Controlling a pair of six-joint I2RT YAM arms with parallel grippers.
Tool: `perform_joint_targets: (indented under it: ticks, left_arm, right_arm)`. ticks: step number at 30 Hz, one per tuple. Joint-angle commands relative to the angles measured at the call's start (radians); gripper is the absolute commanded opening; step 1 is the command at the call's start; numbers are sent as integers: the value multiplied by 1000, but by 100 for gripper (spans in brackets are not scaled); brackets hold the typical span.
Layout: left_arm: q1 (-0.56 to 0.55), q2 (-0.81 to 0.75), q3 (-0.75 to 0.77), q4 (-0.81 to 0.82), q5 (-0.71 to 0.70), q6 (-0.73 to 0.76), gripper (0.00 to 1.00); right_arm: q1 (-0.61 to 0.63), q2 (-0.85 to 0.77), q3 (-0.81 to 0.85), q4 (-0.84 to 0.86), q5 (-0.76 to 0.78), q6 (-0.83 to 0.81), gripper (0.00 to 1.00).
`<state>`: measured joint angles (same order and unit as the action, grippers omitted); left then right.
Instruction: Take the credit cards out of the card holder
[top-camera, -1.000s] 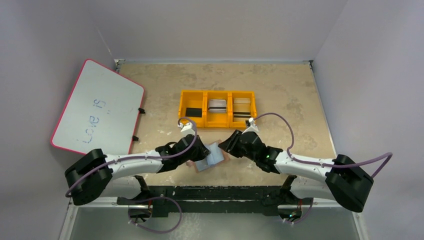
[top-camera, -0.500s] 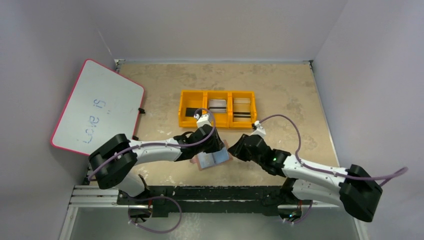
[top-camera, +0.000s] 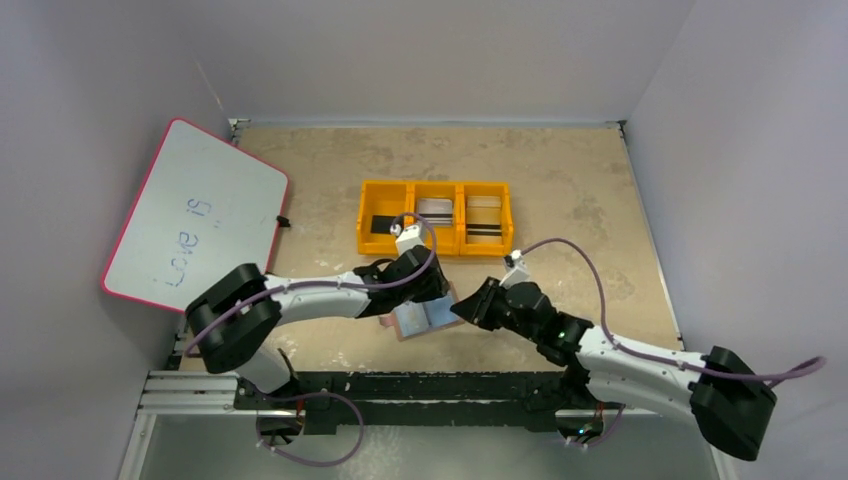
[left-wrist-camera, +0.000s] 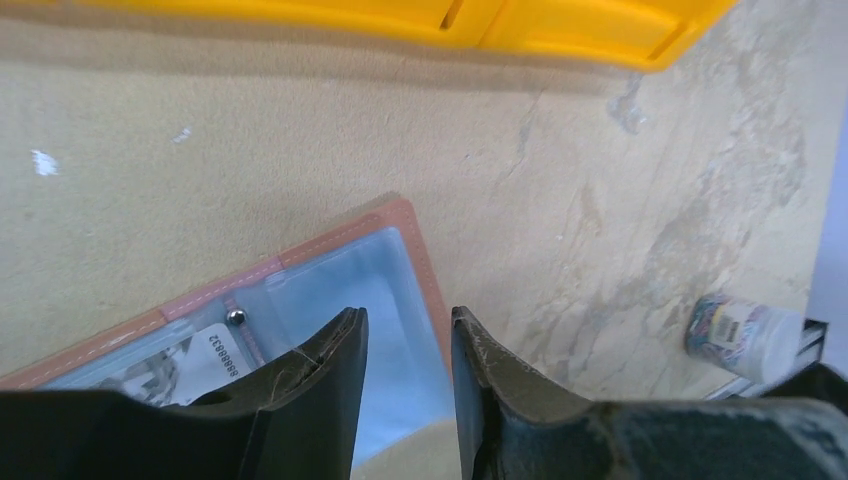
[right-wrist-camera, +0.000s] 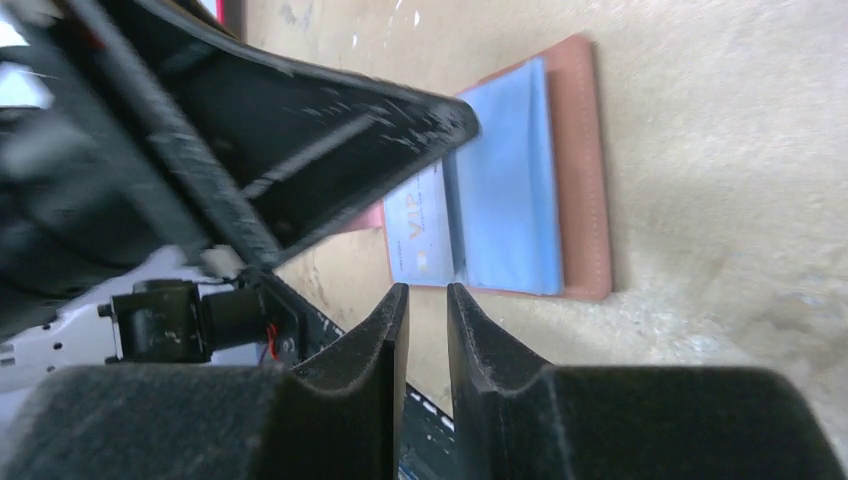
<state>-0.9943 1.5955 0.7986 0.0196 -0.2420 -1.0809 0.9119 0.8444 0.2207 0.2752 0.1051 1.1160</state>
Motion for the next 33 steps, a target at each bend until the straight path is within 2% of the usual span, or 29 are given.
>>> perform_joint_targets:
  ticks: [1,6,10,14,19,26,33]
  left_arm:
    - [4,-139,24,-67,-127,11,37]
    - [4,-254,22,-233,-287,-9,38]
    - [5,-344,-3,-348,-360,-15,42]
    - [4,-389,-56,-394,-325,-25,42]
    - [5,-436,-151,-348,-267,-49,45]
    - [6,-417,-193,-279,-201,-28,46]
    - [5,-349,-202,-267,-172,-8,46]
  right_arm:
    - [-2,127,40,211,-111,-53,22]
    - [-3,260,117,288,-177,-113,26]
    - [-4,374,233,231,-212,-181,27]
    - [-33,472,292,203,-231,-199,27]
    - [-84,557,269,326,-340,-197,29]
    - [-99,662,309,345,-418,-228,29]
    - [-100,705,365,212,-368,-280,29]
